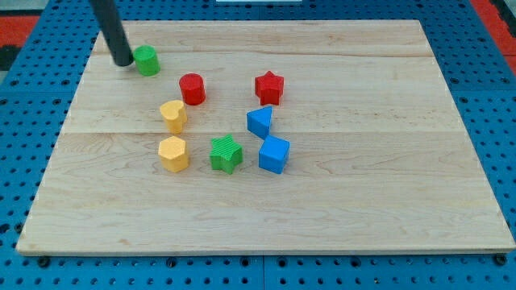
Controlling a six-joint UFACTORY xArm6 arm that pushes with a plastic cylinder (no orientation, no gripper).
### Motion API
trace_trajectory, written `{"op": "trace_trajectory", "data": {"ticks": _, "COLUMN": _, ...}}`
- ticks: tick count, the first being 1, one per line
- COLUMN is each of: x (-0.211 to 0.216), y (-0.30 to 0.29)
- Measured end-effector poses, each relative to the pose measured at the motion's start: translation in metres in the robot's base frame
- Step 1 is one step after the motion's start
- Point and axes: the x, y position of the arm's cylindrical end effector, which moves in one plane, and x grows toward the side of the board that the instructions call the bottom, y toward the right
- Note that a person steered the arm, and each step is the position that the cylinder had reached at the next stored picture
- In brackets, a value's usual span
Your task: Move the green circle to the left side of the red star
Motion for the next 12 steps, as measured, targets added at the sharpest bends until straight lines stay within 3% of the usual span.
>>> {"op": "trace_trajectory", "data": {"ticks": 1, "x": -0.004, "y": 0.029}}
{"op": "trace_trajectory", "data": {"ticks": 3, "x": -0.004, "y": 0.140}}
{"op": "trace_trajectory", "data": {"ticks": 5, "x": -0.034, "y": 0.149}}
{"op": "trace_trajectory", "data": {"ticks": 7, "x": 0.010, "y": 0.155}}
{"op": "trace_trajectory", "data": {"ticks": 10, "x": 0.035, "y": 0.152}}
{"op": "trace_trajectory", "data": {"ticks": 12, "x": 0.008, "y": 0.162}}
